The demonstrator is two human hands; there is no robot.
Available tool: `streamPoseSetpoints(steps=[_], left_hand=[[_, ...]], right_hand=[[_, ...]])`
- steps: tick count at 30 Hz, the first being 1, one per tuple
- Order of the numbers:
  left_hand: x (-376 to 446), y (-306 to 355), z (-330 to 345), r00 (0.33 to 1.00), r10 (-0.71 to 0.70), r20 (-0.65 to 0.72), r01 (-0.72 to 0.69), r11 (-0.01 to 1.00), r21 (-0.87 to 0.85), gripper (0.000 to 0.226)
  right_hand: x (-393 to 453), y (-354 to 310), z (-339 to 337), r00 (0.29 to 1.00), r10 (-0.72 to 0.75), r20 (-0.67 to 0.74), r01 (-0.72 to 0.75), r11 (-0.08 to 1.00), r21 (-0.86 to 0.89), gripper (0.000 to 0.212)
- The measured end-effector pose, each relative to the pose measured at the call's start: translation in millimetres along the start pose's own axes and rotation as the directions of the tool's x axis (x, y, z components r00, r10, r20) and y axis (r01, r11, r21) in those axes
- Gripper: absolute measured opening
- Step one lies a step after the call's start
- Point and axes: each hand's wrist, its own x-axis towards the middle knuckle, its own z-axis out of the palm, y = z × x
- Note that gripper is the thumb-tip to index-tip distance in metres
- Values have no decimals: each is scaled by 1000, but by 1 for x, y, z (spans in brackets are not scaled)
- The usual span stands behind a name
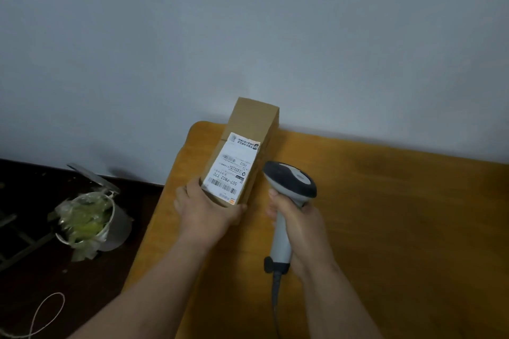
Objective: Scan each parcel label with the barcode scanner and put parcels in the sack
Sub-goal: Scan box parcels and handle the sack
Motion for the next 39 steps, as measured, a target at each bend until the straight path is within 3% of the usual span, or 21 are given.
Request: streamPoseSetpoints(steps=[5, 9, 12, 14, 18, 24, 29, 36, 39], left_hand=[[-77, 29, 6, 998, 56, 15, -53, 987, -153, 108], [-138, 52, 7, 987, 143, 68, -116, 947, -299, 75], [-172, 66, 6, 974, 153, 166, -28, 811, -584, 46], [-194, 75, 5, 958, 143, 250, 53, 767, -640, 34], [-235, 84, 5, 927, 163, 338, 125, 715, -688, 39], [-269, 99, -1, 958, 183, 221, 57, 634, -772, 57], [-275, 106, -13, 966, 211, 147, -14, 613, -790, 55], [-286, 102, -28, 969, 231, 88, -57, 555, -830, 55], [-287, 98, -34, 970, 232, 73, -69, 551, -832, 51]], right_hand=[[-38, -11, -25, 996, -80, 50, 69, 979, 193, 14], [-71, -22, -61, 992, -112, 58, 91, 954, 285, 10], [-97, -30, -96, 987, -151, 61, 124, 940, 319, 15], [-113, -34, -118, 982, -177, 61, 150, 940, 306, 15], [-145, -43, -155, 973, -221, 67, 197, 945, 263, 16], [-192, -58, -193, 937, -350, 19, 342, 925, 163, 2], [-232, -68, -205, 872, -479, 101, 476, 878, 61, 15], [-266, -69, -191, 820, -535, 204, 550, 835, -18, 24], [-275, -69, -187, 802, -559, 209, 578, 815, -35, 39]])
